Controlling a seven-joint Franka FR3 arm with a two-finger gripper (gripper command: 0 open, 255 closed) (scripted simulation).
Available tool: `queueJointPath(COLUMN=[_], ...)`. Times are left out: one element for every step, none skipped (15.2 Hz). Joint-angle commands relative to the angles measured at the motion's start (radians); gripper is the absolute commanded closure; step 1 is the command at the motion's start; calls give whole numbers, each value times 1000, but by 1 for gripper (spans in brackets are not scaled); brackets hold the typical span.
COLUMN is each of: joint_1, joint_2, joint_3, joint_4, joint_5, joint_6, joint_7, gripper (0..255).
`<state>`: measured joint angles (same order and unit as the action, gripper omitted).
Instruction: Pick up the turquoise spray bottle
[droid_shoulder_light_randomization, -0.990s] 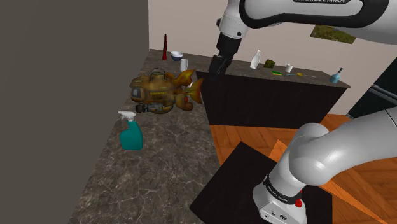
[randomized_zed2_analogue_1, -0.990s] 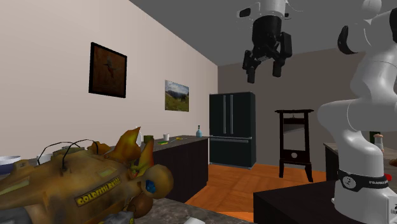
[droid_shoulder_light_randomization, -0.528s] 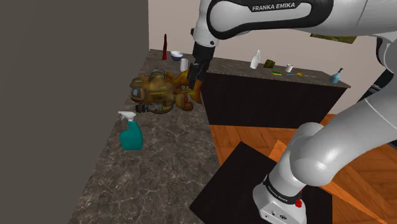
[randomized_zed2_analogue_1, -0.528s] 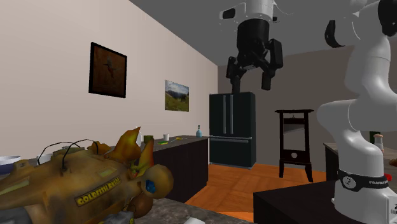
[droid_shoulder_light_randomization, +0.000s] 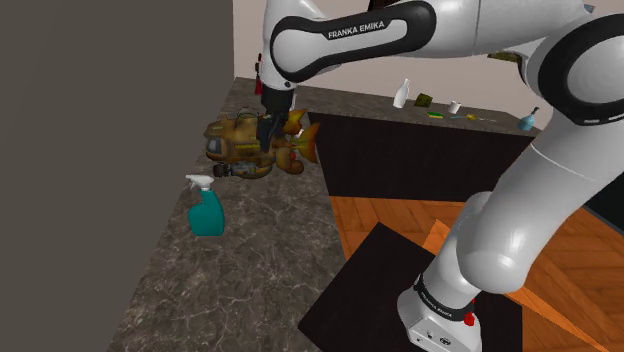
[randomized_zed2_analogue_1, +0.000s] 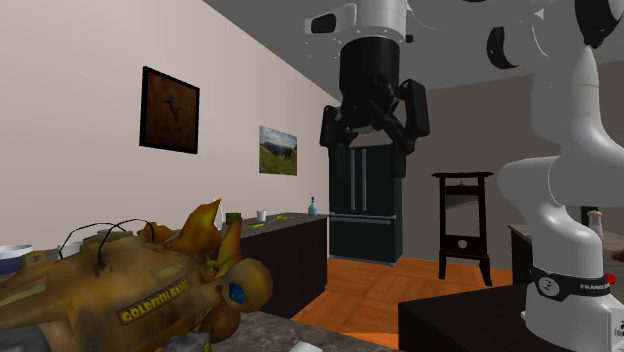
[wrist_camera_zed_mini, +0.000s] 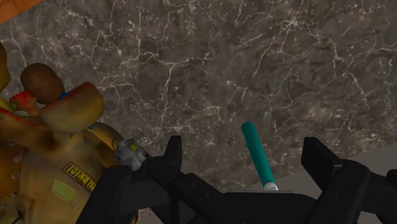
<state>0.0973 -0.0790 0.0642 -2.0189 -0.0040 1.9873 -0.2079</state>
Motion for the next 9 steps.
queueJointPath(joint_1=[12,17,23,28,34,41,47,54,61], joint_2=[75,111,147,183,219,255,291,328,365], joint_3=[12,17,23,28,34,39,44,49,54], joint_4=[57,84,113,142,172,203,235,268,303], joint_5=[-4,-7,-10,-13,-17,-21,-26,-31,-36], joint_6=[11,16,20,23,26,27,27,26,25], joint_7=[-11,-16,-21,-26,-30,-35,-39,-44,-48], gripper=[0,0,0,0,0,0,0,0,0])
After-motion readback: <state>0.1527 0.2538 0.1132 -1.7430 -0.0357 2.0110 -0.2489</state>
